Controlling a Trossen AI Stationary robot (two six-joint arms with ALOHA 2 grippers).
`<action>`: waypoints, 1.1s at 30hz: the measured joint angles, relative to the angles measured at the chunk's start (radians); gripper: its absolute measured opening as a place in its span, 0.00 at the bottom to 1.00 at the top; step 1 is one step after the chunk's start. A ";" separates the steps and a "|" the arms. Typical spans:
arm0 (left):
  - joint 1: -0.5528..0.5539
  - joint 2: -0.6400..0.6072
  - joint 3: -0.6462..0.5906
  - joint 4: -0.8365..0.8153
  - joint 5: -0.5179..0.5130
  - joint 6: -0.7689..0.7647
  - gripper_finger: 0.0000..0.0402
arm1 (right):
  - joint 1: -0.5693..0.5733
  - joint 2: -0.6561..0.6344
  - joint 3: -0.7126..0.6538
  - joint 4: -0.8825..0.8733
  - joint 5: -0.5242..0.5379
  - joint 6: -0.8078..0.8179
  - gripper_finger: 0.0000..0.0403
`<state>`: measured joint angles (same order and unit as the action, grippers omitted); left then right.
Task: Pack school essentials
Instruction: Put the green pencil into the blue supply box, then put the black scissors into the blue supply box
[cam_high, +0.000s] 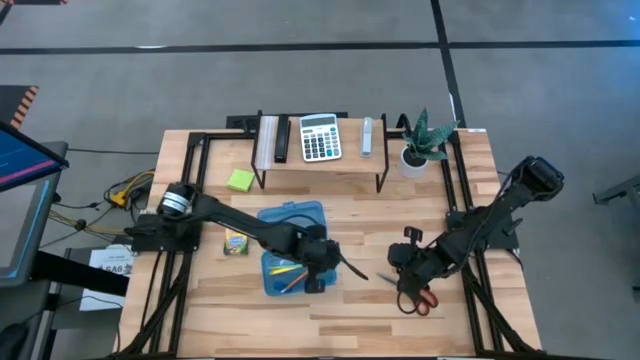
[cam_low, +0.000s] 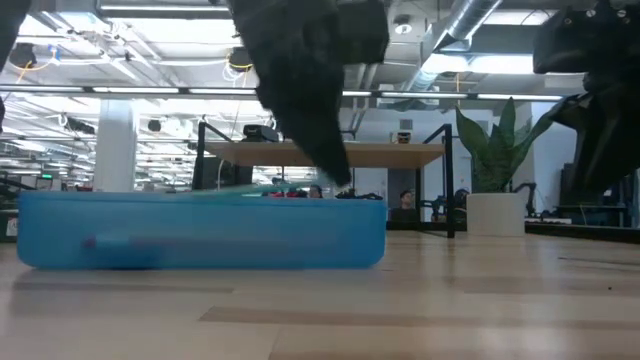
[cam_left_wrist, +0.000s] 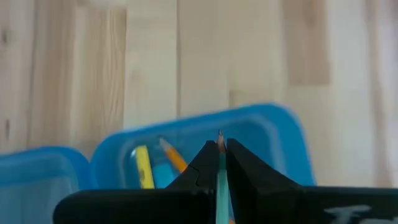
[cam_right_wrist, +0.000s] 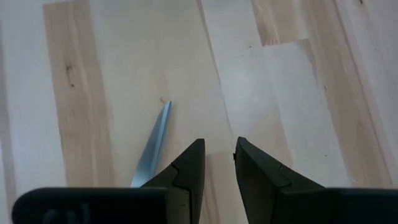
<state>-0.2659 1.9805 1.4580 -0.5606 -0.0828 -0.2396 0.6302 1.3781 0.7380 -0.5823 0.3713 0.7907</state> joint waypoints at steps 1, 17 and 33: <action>0.001 0.007 -0.002 -0.005 0.000 -0.001 0.00 | 0.004 0.000 0.000 0.000 -0.001 0.001 0.27; -0.021 0.005 -0.005 -0.039 -0.037 0.001 0.30 | 0.022 0.000 0.121 -0.146 -0.057 0.055 0.27; -0.144 -0.170 -0.269 0.538 -0.208 0.127 0.24 | 0.345 0.000 0.159 -0.201 -0.149 0.520 0.27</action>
<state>-0.4099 1.8106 1.1892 -0.0223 -0.2903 -0.1129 0.9749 1.3777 0.8974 -0.7838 0.2218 1.3111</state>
